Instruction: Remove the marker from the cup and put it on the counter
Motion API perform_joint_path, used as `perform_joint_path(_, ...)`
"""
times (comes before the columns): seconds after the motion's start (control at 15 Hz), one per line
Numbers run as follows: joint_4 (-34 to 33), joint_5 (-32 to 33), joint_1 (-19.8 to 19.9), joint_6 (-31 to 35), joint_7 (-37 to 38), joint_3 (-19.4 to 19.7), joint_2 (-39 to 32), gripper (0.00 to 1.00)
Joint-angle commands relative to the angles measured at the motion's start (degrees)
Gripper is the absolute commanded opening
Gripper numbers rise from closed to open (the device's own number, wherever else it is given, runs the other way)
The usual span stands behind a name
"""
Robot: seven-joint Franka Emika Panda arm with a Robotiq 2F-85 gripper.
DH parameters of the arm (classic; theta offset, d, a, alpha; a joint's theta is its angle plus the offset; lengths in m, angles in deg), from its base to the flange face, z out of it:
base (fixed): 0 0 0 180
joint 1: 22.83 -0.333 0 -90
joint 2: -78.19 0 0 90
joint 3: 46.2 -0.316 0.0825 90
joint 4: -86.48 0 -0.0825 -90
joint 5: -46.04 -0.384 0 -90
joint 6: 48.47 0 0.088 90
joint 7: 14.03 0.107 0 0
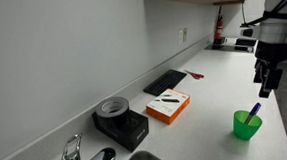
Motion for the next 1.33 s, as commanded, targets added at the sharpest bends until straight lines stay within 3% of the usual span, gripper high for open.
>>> perform_joint_path(0.0, 0.0, -0.7, -0.2, 0.0, -0.2, 0.0, -0.5, 1.00)
perform_joint_path(0.73, 0.4, -1.1, -0.1, 1.2, 0.5, -0.2, -7.2, 1.00)
perform_joint_path(1.2, -0.1, -4.6, -0.6, 1.0, -0.9, -0.1, -9.2, 1.00)
perform_joint_path(1.27, -0.1, -5.2, -0.7, 0.9, -1.0, -0.1, -9.3, 0.95)
